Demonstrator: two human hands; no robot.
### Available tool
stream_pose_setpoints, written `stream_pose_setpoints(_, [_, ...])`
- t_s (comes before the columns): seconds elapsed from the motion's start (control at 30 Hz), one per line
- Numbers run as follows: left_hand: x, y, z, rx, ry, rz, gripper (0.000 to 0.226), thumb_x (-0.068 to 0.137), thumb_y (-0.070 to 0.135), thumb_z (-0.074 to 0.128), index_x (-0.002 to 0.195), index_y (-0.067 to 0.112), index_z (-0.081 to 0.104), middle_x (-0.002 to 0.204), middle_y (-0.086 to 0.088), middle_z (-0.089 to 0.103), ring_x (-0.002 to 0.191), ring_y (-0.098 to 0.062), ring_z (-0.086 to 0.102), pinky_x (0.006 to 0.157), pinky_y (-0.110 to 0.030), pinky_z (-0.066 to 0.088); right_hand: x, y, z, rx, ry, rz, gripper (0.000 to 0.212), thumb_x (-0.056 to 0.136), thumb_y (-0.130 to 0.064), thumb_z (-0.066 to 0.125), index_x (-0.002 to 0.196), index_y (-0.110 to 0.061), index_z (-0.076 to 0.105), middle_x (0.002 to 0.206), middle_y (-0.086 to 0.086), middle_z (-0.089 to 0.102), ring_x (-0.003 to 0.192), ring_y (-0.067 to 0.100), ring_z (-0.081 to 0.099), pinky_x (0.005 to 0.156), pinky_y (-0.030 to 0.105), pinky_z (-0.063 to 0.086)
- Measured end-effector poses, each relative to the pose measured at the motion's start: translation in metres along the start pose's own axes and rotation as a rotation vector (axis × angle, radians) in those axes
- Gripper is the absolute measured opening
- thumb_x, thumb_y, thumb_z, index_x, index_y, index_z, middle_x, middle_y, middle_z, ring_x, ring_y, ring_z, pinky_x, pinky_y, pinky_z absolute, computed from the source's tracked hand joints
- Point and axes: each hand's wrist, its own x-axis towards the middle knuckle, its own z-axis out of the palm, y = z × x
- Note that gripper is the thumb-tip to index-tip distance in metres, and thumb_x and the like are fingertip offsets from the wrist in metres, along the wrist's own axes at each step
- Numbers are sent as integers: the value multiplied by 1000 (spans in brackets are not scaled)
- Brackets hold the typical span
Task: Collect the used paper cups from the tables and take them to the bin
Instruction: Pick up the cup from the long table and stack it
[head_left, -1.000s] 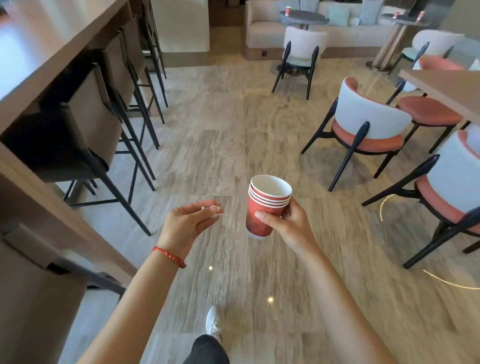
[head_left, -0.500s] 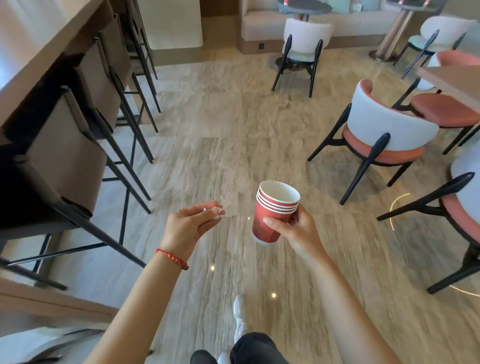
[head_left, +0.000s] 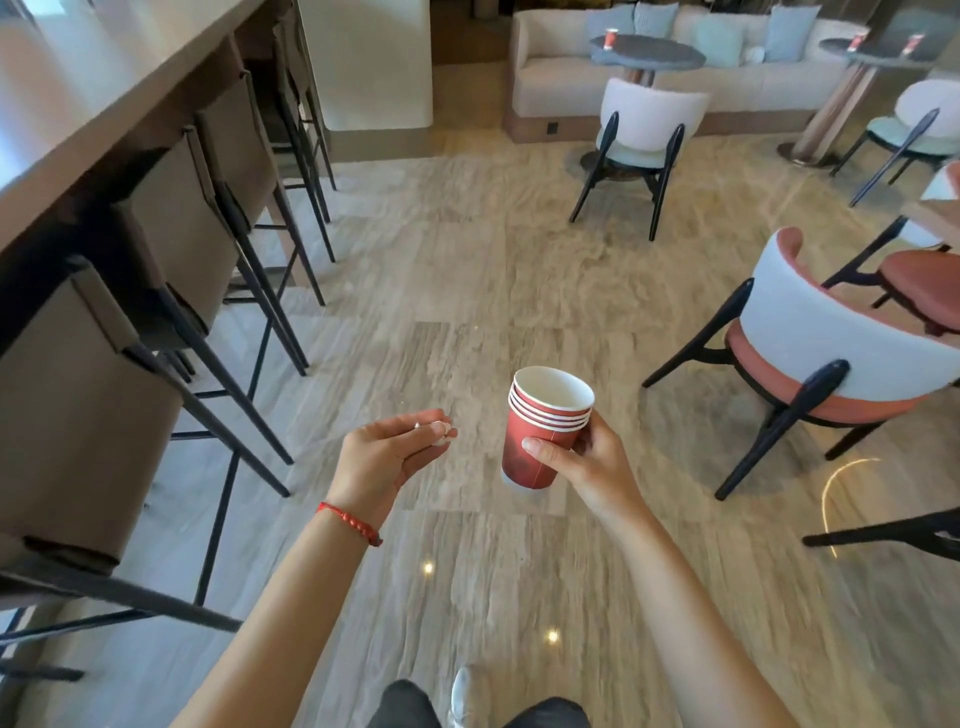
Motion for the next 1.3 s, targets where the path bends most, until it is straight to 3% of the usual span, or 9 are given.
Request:
stream_pose_setpoints(0.33, [122, 33, 31, 3, -59, -52, 7, 78, -6, 64, 81, -2, 69, 80, -9, 75, 77, -18, 72, 65, -19, 56, 105, 3, -7, 6, 64, 36, 51, 59, -27, 81, 106, -27, 60, 99, -12, 72, 96, 6, 66, 76, 18, 52])
stream_pose_setpoints(0.5, [199, 52, 58, 50, -173, -75, 7, 79, -7, 63, 82, -3, 69, 79, -8, 74, 75, -16, 71, 65, -19, 56, 160, 5, -11, 22, 194, 43, 50, 64, -17, 84, 107, -26, 60, 102, -7, 71, 97, 8, 66, 78, 22, 52])
stream_pose_setpoints(0.7, [278, 74, 98, 145, -335, -110, 9, 77, -5, 65, 85, -4, 68, 76, -8, 74, 76, -15, 71, 66, -18, 55, 201, 4, -22, 71, 412, 63, 56, 60, -26, 81, 112, -25, 59, 104, -8, 71, 97, 6, 65, 79, 22, 52])
stream_pose_setpoints(0.87, [313, 65, 149, 229, -501, -192, 11, 76, -6, 65, 86, -3, 68, 75, -8, 74, 74, -15, 71, 64, -17, 55, 198, 7, -44, 91, 639, 75, 51, 65, -15, 84, 106, -30, 58, 103, -10, 69, 95, 3, 65, 75, 19, 52])
stream_pose_setpoints(1.07, [311, 39, 220, 331, -759, -290, 14, 76, -5, 65, 90, -3, 68, 78, -10, 74, 77, -16, 71, 64, -17, 55, 169, 0, -76, 104, 912, 74, 58, 55, -31, 82, 107, -32, 56, 106, -11, 67, 94, 0, 64, 71, 13, 51])
stream_pose_setpoints(1.17, [301, 23, 253, 384, -858, -322, 14, 76, -4, 66, 89, -1, 69, 80, -10, 74, 78, -16, 71, 65, -18, 55, 150, -3, -94, 92, 1024, 65, 63, 58, -26, 82, 115, -26, 55, 109, -8, 66, 100, 5, 63, 76, 16, 52])
stream_pose_setpoints(1.3, [283, -3, 291, 455, -997, -341, 11, 75, -1, 69, 84, 4, 73, 82, -11, 74, 81, -18, 71, 66, -19, 55, 118, 0, -121, 75, 1160, 45, 51, 68, -7, 80, 109, -27, 59, 104, -7, 69, 97, 7, 65, 80, 21, 54])
